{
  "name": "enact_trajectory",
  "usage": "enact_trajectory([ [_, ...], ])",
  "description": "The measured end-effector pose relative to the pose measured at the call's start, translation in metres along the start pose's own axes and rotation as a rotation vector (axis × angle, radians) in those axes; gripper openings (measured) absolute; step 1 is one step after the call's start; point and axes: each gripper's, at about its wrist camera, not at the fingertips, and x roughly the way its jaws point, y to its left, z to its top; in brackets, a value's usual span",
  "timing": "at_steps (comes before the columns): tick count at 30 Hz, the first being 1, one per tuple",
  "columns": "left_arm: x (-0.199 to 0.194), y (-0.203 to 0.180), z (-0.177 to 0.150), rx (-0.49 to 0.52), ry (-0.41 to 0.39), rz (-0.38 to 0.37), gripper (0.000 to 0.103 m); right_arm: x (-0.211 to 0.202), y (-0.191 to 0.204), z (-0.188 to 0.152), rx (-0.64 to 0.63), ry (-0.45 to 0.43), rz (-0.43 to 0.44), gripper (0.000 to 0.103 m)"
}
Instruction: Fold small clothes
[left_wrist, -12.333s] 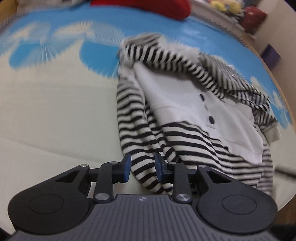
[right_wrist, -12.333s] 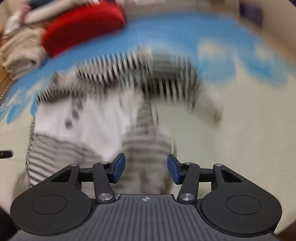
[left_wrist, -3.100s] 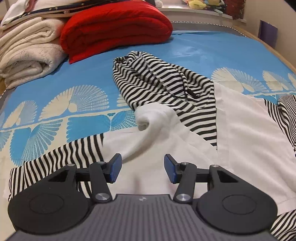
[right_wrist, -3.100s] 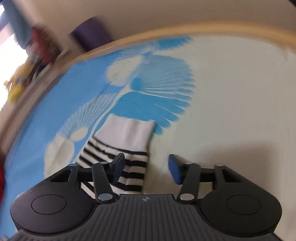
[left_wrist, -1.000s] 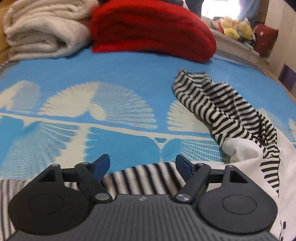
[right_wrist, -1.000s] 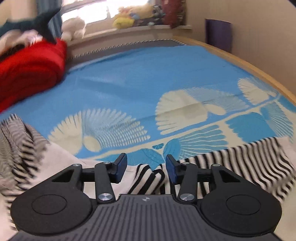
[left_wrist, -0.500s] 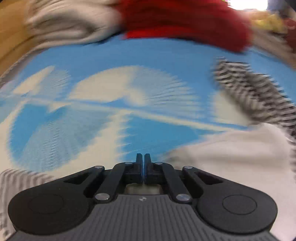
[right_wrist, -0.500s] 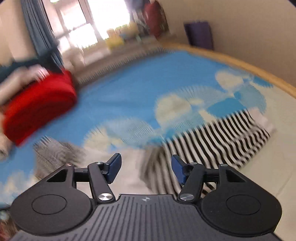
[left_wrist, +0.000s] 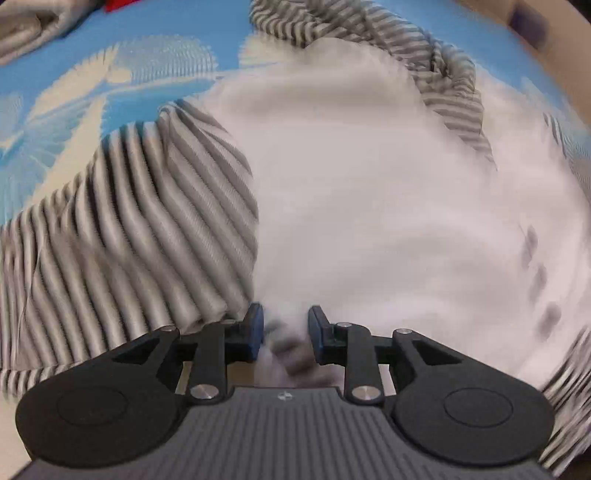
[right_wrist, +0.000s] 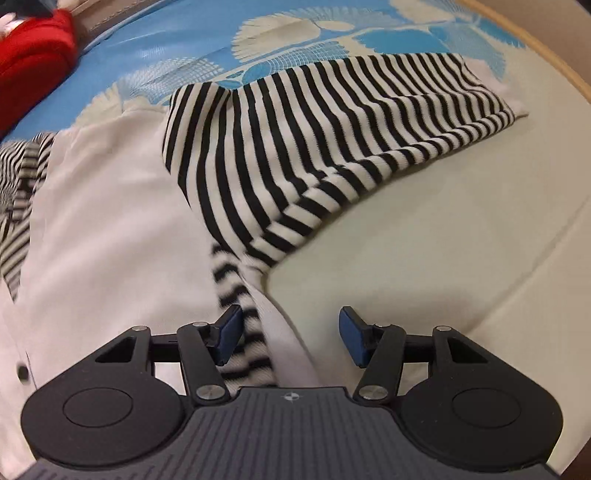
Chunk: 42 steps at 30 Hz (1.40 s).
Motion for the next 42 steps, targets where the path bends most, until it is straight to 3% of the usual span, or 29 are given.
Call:
enact_trajectory([
  [3,-0.027,-0.005,-0.012,-0.045,0.113,0.124,0.035,-0.029,-0.011,-0.007,0.029,0.003,0.013,0.057],
  [5,-0.056,-0.004,-0.024,-0.093,0.087,0.147,0.037,-0.056,-0.016,-0.017,0.019,-0.036,0.059,0.056],
  [10,-0.12,-0.017,-0.073,-0.286,0.038,0.041,0.056,-0.11,-0.034,-0.069,0.08,-0.065,0.182,0.056],
  [13,-0.137,-0.032,-0.107,-0.354,0.012,-0.016,0.058,-0.119,-0.047,-0.108,0.16,-0.032,0.237,0.056],
  [16,-0.137,-0.048,-0.138,-0.405,-0.047,-0.056,0.059,-0.115,-0.056,-0.136,0.243,0.019,0.234,0.057],
  [19,-0.13,-0.054,-0.152,-0.482,-0.047,-0.043,0.06,-0.104,-0.054,-0.143,0.239,0.024,0.187,0.057],
  [21,-0.122,-0.057,-0.151,-0.52,-0.049,-0.05,0.075,-0.095,-0.053,-0.145,0.229,0.039,0.151,0.057],
  [23,-0.109,-0.063,-0.146,-0.499,-0.014,-0.042,0.083,-0.083,-0.051,-0.148,0.218,0.084,0.14,0.057],
  [26,-0.09,-0.074,-0.149,-0.414,0.109,0.106,0.082,-0.076,-0.048,-0.154,0.18,0.117,0.135,0.056],
  [28,-0.082,-0.077,-0.16,-0.396,0.186,0.143,0.081,-0.08,-0.049,-0.153,0.164,0.104,0.11,0.053],
  [29,-0.084,-0.076,-0.164,-0.42,0.185,0.114,0.067,-0.082,-0.051,-0.154,0.163,0.098,0.099,0.045],
  [30,-0.086,-0.076,-0.164,-0.429,0.171,0.072,0.038,-0.084,-0.052,-0.154,0.166,0.098,0.106,0.04],
  [32,-0.094,-0.077,-0.161,-0.41,0.139,-0.013,0.01,-0.087,-0.055,-0.156,0.169,0.107,0.156,0.017],
  [34,-0.106,-0.075,-0.161,-0.407,0.098,-0.001,0.009,-0.094,-0.058,-0.157,0.163,0.093,0.177,0.01],
  [38,-0.137,-0.063,-0.173,-0.494,0.041,-0.015,0.009,-0.119,-0.077,-0.156,0.25,0.067,0.226,0.007],
  [40,-0.138,-0.064,-0.175,-0.476,0.053,0.002,0.01,-0.115,-0.082,-0.16,0.251,0.104,0.229,0.007],
  [42,-0.129,-0.061,-0.176,-0.466,0.093,0.018,0.018,-0.104,-0.078,-0.16,0.234,0.156,0.199,0.008],
])
